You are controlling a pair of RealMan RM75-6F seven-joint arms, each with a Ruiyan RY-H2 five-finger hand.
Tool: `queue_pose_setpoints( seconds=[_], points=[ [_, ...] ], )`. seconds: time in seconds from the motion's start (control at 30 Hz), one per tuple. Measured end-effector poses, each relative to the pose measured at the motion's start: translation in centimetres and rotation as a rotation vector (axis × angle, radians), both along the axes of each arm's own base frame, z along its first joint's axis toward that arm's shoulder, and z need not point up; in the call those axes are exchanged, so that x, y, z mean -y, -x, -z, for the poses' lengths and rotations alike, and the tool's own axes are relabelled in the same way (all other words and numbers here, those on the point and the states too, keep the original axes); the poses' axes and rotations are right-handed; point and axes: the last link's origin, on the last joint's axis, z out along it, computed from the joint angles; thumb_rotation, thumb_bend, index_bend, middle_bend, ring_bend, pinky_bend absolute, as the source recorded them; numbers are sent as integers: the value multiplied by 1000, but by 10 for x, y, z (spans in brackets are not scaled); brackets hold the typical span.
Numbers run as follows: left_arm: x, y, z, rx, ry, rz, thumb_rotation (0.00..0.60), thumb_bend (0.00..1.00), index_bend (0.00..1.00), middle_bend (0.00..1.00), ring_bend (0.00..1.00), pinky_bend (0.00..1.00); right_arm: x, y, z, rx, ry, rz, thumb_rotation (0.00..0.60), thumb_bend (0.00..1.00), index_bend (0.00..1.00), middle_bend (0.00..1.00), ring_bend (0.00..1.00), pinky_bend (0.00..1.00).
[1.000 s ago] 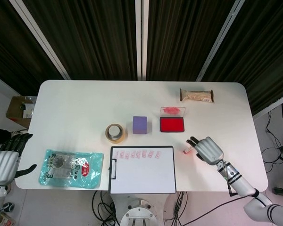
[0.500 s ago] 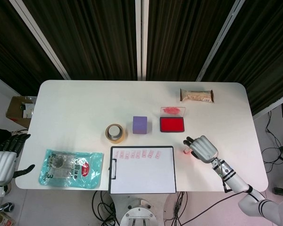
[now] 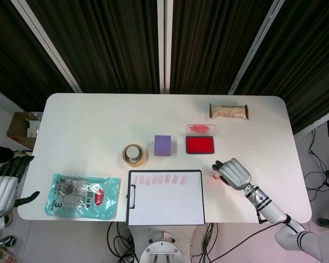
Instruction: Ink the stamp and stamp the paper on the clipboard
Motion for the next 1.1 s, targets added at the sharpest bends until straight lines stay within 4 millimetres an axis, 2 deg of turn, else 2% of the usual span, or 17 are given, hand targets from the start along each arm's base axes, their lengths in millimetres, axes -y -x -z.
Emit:
queue_pose_setpoints(
  seconds=[0.33,0.73,0.93,1.1],
  points=[
    [-1,2,-1,-1,-2,-8,600,0,141,150,121,241,1,0,3,4,1,1,600,298,518,482,783,1000],
    [-1,1,-4,-5,-4,0,600,0,141,150,122,241,4,-5,1,39,38,-14,600,371,694,624,805,1000],
    [-1,1,-3,-1,0,-1,600,0,141,150,121,241,15,-14,-9,120,69,-13,600,441,821,722,852,1000],
    [-1,1,-3,-6,-1,0,600,0,141,150,122,241,36,-23,-14,165,100,30,600,467,897,777,883,1000]
  ],
)
